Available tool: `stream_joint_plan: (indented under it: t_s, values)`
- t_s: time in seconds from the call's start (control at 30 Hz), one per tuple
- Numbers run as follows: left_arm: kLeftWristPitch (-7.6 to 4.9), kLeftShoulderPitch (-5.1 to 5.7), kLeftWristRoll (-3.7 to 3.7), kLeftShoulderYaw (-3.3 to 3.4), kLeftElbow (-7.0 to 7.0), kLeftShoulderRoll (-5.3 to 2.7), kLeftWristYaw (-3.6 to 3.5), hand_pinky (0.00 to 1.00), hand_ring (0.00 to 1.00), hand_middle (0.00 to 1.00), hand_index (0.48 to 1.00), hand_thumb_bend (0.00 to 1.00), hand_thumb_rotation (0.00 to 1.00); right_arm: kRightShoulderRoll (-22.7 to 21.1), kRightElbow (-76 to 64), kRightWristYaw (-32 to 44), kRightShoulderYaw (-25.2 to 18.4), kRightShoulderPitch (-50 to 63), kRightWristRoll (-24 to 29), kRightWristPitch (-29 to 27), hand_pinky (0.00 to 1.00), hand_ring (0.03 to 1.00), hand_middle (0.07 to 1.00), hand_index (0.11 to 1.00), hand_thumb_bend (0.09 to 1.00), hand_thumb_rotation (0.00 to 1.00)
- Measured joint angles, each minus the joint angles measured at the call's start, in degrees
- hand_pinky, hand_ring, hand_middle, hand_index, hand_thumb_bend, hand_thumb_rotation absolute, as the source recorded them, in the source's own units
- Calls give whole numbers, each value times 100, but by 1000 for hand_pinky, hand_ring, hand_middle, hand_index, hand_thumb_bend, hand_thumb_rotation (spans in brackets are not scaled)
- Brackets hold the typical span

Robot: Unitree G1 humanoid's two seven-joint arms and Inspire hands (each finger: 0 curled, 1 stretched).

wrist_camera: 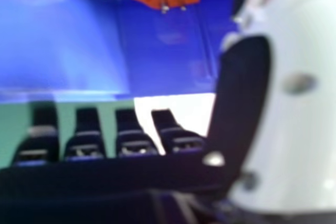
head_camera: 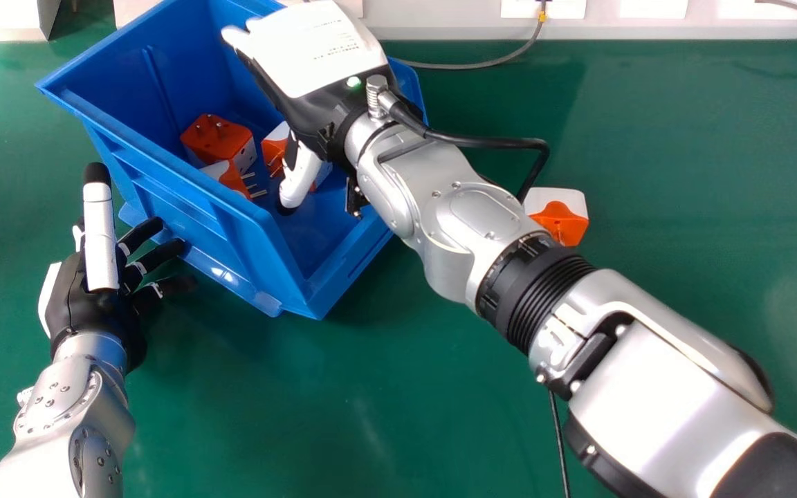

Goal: Pick all objects and put in blue box

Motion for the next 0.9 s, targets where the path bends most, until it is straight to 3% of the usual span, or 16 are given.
stream_joint_plan:
  t_s: [0.27,0.6,0.9]
  values:
    - [-4,-5,3,-7,1,-4,4,647,741,842,889,838,928,-264,-846,126,7,118,0,145,997,998,999,998,1000,302]
    - [13,-20,2,2,21,1,8,652,741,838,888,839,928,-1343,-4237,641,-39,1890,-92,303,1000,1000,1000,1000,1000,322]
    - [22,-44,2,24,92,21,5,644,738,837,887,838,928,-2184,-6216,980,-787,3359,241,-12,1000,1000,1000,1000,1000,328]
